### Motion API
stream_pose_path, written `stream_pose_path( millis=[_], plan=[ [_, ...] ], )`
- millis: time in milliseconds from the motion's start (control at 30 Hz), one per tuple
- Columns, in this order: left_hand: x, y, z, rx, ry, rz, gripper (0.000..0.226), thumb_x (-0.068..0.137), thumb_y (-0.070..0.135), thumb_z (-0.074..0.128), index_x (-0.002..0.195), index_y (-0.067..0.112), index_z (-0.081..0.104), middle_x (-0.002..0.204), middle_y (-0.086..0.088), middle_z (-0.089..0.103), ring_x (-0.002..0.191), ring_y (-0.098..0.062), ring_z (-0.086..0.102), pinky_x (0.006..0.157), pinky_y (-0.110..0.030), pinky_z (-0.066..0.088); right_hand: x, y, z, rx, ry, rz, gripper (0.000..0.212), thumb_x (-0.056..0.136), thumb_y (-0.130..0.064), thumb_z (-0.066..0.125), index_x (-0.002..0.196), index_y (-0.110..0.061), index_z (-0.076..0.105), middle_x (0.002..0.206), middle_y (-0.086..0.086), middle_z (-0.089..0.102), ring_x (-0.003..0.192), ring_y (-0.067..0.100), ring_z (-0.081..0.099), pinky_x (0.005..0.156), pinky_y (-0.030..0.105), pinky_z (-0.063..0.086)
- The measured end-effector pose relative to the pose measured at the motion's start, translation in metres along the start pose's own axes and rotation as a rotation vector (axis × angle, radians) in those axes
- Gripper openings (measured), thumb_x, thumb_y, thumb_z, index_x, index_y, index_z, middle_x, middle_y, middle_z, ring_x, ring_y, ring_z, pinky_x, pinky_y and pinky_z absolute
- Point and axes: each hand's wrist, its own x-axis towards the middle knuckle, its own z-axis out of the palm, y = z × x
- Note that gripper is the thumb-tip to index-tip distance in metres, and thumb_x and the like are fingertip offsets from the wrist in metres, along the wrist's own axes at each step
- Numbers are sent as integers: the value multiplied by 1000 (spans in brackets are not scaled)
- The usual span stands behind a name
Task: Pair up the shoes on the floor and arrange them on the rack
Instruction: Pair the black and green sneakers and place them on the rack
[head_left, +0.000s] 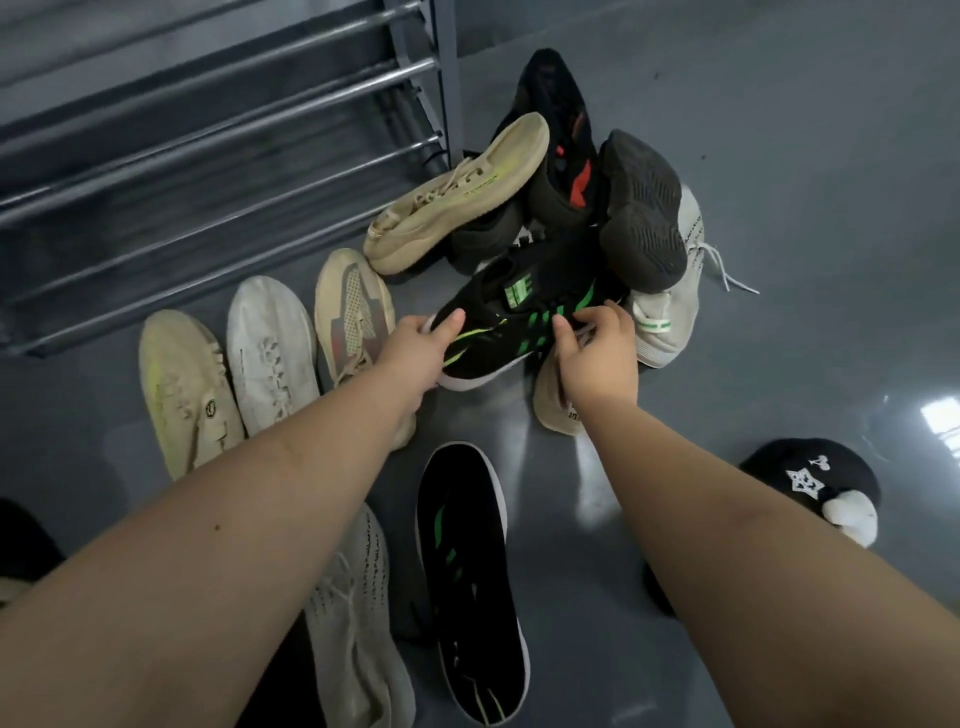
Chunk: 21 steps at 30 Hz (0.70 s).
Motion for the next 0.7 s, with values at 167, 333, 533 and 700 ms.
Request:
stream_pose_path(
  millis=[167, 333, 533, 700],
  plan=[
    [-50, -21, 1, -221, -110, -65, 28, 93, 34, 55, 104, 7, 57, 96, -7, 66, 84, -17, 64, 75, -34, 53, -27, -1, 4, 233, -10, 190, 71, 87, -33, 60, 146, -14, 27, 146, 6, 42, 133, 22, 42, 110, 31, 33],
    [-98, -65, -5, -387, -95, -186, 45, 89, 36, 60, 122, 6, 53, 116, -10, 65, 102, -23, 63, 85, -38, 54, -74, 7, 17, 585, -161, 459, 66, 78, -43, 66, 133, -15, 43, 121, 6, 62, 107, 29, 62, 93, 50, 52],
    [-160, -110, -28, -481, -193, -213, 39, 92, 31, 57, 125, 10, 54, 109, -7, 67, 94, -17, 63, 75, -29, 53, -139, -5, 0, 641, -379, 389, 45, 87, -16, 66, 128, -16, 46, 121, 11, 63, 104, 30, 63, 87, 51, 54],
    [-194, -125, -50, -484, -306, -231, 32, 93, 46, 48, 107, 20, 61, 107, -2, 68, 98, -16, 63, 78, -29, 51, -184, -19, -24, 590, -644, 323, 60, 93, -13, 59, 144, -29, 33, 116, 7, 62, 87, 17, 64, 71, 33, 54]
  ],
)
